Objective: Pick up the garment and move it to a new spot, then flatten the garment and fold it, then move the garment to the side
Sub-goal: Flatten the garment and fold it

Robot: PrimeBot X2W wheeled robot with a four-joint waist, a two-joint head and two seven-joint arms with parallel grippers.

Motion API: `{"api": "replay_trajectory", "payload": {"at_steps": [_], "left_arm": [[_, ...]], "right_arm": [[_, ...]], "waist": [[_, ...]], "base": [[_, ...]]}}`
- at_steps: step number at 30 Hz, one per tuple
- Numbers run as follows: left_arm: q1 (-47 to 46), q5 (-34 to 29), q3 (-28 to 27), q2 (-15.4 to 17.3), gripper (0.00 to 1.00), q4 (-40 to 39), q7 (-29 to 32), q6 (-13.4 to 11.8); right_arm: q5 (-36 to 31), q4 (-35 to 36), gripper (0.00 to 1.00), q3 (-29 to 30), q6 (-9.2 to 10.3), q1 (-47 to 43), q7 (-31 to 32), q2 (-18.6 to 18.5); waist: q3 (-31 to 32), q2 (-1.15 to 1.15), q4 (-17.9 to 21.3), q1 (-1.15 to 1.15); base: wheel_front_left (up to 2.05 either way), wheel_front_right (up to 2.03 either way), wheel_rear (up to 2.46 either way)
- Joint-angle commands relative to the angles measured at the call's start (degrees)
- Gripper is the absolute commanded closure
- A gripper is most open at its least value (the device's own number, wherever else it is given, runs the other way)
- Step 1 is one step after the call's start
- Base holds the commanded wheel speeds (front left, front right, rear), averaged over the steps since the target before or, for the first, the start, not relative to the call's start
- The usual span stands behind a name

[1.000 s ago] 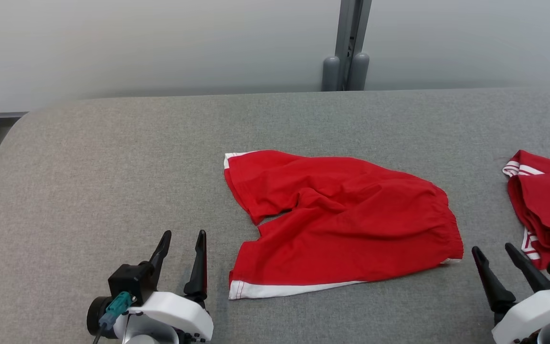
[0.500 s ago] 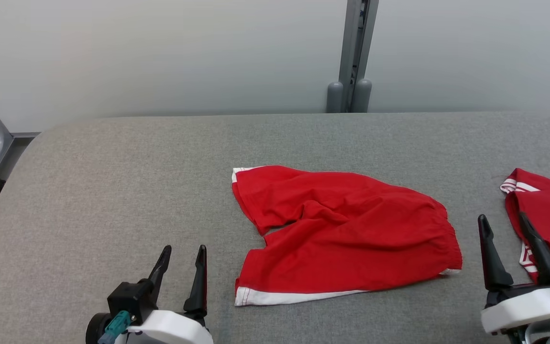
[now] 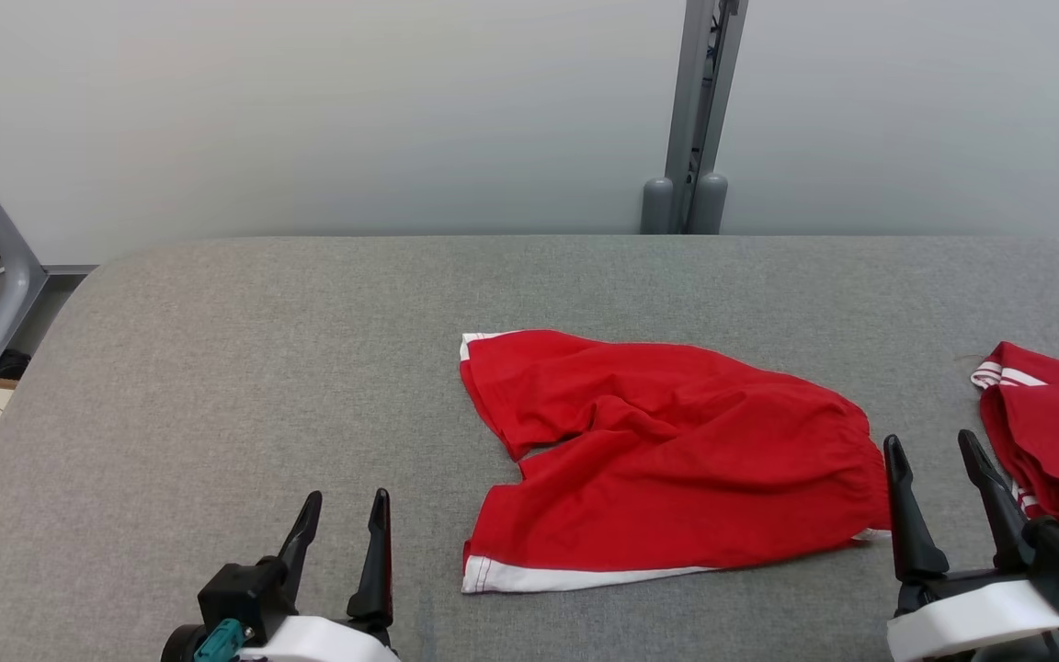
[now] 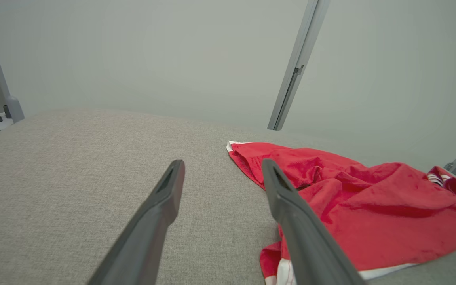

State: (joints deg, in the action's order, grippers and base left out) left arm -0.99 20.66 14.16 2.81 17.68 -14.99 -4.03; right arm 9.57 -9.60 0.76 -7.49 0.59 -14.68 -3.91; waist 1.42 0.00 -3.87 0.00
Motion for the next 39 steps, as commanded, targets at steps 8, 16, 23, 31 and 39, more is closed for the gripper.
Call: {"api": "replay_trajectory", "payload": {"at_steps": [8, 16, 23, 31, 39], "left_arm": [[0.14, -0.19, -0.11, 0.21, 0.00, -0.37, -0.25, 0.19], [-0.76, -1.13, 2.47, 0.24, 0.00, 3.13, 0.47, 1.22], [-2.64, -2.19, 7.53, 0.47, 0.00, 8.73, 5.67, 5.22], [-5.49, -0.61, 9.30, 0.40, 0.00, 13.93, 6.29, 7.80], [-8.37, 0.59, 9.44, 0.44, 0.00, 18.92, 4.82, 8.59]], "right_arm": [[-0.53, -0.76, 0.00, -0.26, -0.01, 0.35, -0.62, 0.38], [-0.38, -1.46, 0.00, -0.58, -0.01, 0.91, -0.61, 0.49], [-0.16, -2.59, 0.00, -1.24, -0.01, 1.53, -0.59, 0.47], [-0.12, -3.27, 0.00, -1.08, -0.01, 2.54, -0.61, 0.06], [-0.07, -3.46, 0.00, -0.82, -0.01, 3.37, -0.61, -0.09]], "waist": [[-0.02, 0.00, 0.28, 0.00], [-0.49, 0.00, 0.56, 0.00], [-1.32, 0.00, 1.84, 0.00], [-2.97, 0.00, 4.37, 0.00], [-4.41, 0.00, 6.05, 0.00]], "base": [[0.00, 0.00, 0.00], [0.00, 0.00, 0.00], [0.00, 0.00, 0.00], [0.00, 0.00, 0.00], [0.00, 0.00, 0.00]]}}
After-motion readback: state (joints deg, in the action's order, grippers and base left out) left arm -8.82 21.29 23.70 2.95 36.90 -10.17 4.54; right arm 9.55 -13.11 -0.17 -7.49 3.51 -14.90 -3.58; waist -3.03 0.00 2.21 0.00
